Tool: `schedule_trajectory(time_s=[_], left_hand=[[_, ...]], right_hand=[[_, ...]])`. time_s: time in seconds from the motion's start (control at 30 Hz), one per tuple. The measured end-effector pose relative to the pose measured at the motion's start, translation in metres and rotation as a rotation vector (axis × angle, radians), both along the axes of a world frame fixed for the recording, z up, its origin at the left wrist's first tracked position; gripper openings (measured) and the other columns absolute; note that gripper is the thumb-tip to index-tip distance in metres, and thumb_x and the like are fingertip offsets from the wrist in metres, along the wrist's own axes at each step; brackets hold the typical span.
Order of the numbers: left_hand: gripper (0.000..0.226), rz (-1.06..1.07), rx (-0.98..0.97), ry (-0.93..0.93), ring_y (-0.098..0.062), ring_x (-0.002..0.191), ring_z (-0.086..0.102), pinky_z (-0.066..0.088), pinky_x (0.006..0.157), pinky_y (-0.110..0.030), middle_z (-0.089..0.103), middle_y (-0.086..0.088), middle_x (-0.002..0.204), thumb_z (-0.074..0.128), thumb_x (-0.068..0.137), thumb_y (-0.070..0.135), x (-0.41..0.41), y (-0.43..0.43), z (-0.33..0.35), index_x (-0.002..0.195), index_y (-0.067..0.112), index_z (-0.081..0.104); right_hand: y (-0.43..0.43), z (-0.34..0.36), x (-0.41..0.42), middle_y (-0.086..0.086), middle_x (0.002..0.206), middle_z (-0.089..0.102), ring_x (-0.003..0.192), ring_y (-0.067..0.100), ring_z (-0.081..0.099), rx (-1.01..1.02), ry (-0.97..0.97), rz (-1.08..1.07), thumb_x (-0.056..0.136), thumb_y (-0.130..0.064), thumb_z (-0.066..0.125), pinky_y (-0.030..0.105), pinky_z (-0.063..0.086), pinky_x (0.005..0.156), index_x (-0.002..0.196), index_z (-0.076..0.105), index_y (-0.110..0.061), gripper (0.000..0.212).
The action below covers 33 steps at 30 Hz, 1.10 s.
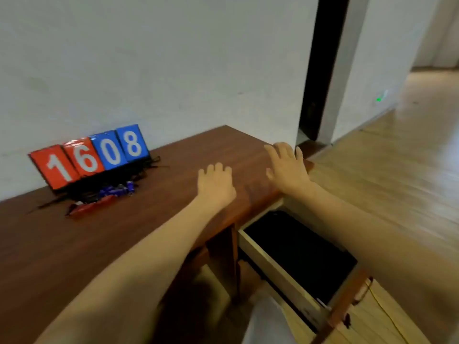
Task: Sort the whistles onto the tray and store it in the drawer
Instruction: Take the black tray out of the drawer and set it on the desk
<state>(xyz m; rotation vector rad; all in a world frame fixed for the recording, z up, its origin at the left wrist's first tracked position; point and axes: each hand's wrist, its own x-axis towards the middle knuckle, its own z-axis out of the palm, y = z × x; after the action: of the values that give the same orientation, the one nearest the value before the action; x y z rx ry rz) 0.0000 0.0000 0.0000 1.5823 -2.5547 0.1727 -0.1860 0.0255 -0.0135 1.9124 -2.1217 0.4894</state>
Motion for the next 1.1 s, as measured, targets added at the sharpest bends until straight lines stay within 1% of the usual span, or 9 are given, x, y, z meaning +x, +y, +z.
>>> schedule_trajectory(time_s=[0.13, 0.23, 0.33, 0.57, 0.7, 0.83, 0.97, 1.03, 1.1], left_hand=[[0.042, -0.118, 0.143, -0.063, -0.033, 0.124, 0.04, 0.031, 0.105, -0.047, 0.045, -0.012, 0.133, 0.043, 0.092, 0.024, -0.051, 0.01, -0.047, 0.132, 0.011, 0.042], [0.044, -0.177, 0.263, -0.018, -0.032, 0.124, 0.041, 0.034, 0.103, -0.045, 0.047, -0.011, 0.132, 0.046, 0.093, 0.027, -0.082, 0.012, -0.083, 0.134, 0.012, 0.041], [0.047, -0.204, 0.409, -0.005, -0.031, 0.124, 0.043, 0.036, 0.102, -0.042, 0.048, -0.01, 0.132, 0.047, 0.093, 0.031, -0.108, 0.015, -0.121, 0.135, 0.012, 0.041], [0.049, -0.215, 0.562, -0.28, -0.033, 0.131, 0.035, 0.028, 0.109, -0.045, 0.043, -0.014, 0.139, 0.043, 0.094, 0.035, -0.15, 0.008, -0.196, 0.135, 0.009, 0.039], [0.04, -0.206, 0.644, -0.435, -0.033, 0.126, 0.04, 0.03, 0.105, -0.043, 0.049, -0.015, 0.133, 0.043, 0.093, 0.029, -0.164, -0.002, -0.226, 0.126, 0.007, 0.048], [0.03, -0.145, 0.697, -0.599, -0.032, 0.118, 0.047, 0.029, 0.103, -0.043, 0.056, -0.013, 0.122, 0.043, 0.092, 0.024, -0.167, -0.008, -0.254, 0.114, 0.009, 0.057], [0.027, -0.112, 0.759, -0.683, -0.032, 0.114, 0.051, 0.021, 0.11, -0.049, 0.06, -0.012, 0.116, 0.042, 0.091, 0.022, -0.169, -0.01, -0.274, 0.107, 0.011, 0.061], [0.03, -0.102, 0.771, -0.689, -0.032, 0.113, 0.052, 0.018, 0.112, -0.051, 0.06, -0.012, 0.115, 0.041, 0.091, 0.021, -0.173, -0.011, -0.278, 0.112, 0.009, 0.059], [0.041, -0.076, 0.797, -0.678, -0.034, 0.118, 0.05, 0.015, 0.113, -0.052, 0.055, -0.015, 0.125, 0.04, 0.093, 0.021, -0.179, -0.012, -0.279, 0.129, 0.003, 0.047]], right_hand=[[0.018, -0.046, -0.051, 0.011, 0.148, 0.029, 0.142, 0.03, 0.019, 0.121, -0.033, -0.13, 0.09, -0.025, 0.049, 0.051, 0.015, 0.115, 0.145, 0.026, -0.016, 0.06], [0.026, -0.085, -0.082, 0.012, 0.141, 0.038, 0.136, 0.031, 0.029, 0.194, -0.072, -0.16, 0.088, -0.024, 0.049, 0.047, 0.022, 0.112, 0.141, 0.031, -0.016, 0.057], [0.034, -0.127, -0.108, 0.014, 0.142, 0.037, 0.134, 0.033, 0.031, 0.36, -0.098, -0.206, 0.09, -0.025, 0.049, 0.047, 0.025, 0.111, 0.143, 0.027, -0.014, 0.058], [0.037, -0.219, -0.153, 0.015, 0.143, 0.034, 0.135, 0.034, 0.03, 0.713, -0.21, -0.292, 0.092, -0.029, 0.052, 0.046, 0.03, 0.109, 0.144, 0.025, -0.014, 0.061], [0.031, -0.259, -0.168, 0.015, 0.144, 0.032, 0.136, 0.034, 0.029, 0.833, -0.241, -0.33, 0.091, -0.03, 0.053, 0.046, 0.03, 0.108, 0.147, 0.021, -0.016, 0.065], [0.022, -0.289, -0.178, 0.015, 0.155, 0.014, 0.142, 0.036, 0.014, 0.904, -0.26, -0.329, 0.093, -0.026, 0.049, 0.053, 0.021, 0.113, 0.151, 0.009, -0.025, 0.07], [0.016, -0.313, -0.18, 0.003, 0.16, -0.011, 0.147, 0.03, -0.005, 0.99, -0.273, -0.275, 0.099, -0.034, 0.037, 0.06, 0.008, 0.114, 0.151, -0.005, -0.033, 0.066], [0.015, -0.323, -0.181, -0.003, 0.159, -0.017, 0.147, 0.027, -0.008, 0.999, -0.275, -0.282, 0.1, -0.041, 0.032, 0.06, 0.009, 0.114, 0.151, -0.008, -0.03, 0.065], [0.015, -0.33, -0.183, -0.007, 0.158, -0.018, 0.148, 0.025, -0.007, 0.979, -0.274, -0.314, 0.1, -0.043, 0.029, 0.058, 0.013, 0.114, 0.151, -0.008, -0.026, 0.065]])
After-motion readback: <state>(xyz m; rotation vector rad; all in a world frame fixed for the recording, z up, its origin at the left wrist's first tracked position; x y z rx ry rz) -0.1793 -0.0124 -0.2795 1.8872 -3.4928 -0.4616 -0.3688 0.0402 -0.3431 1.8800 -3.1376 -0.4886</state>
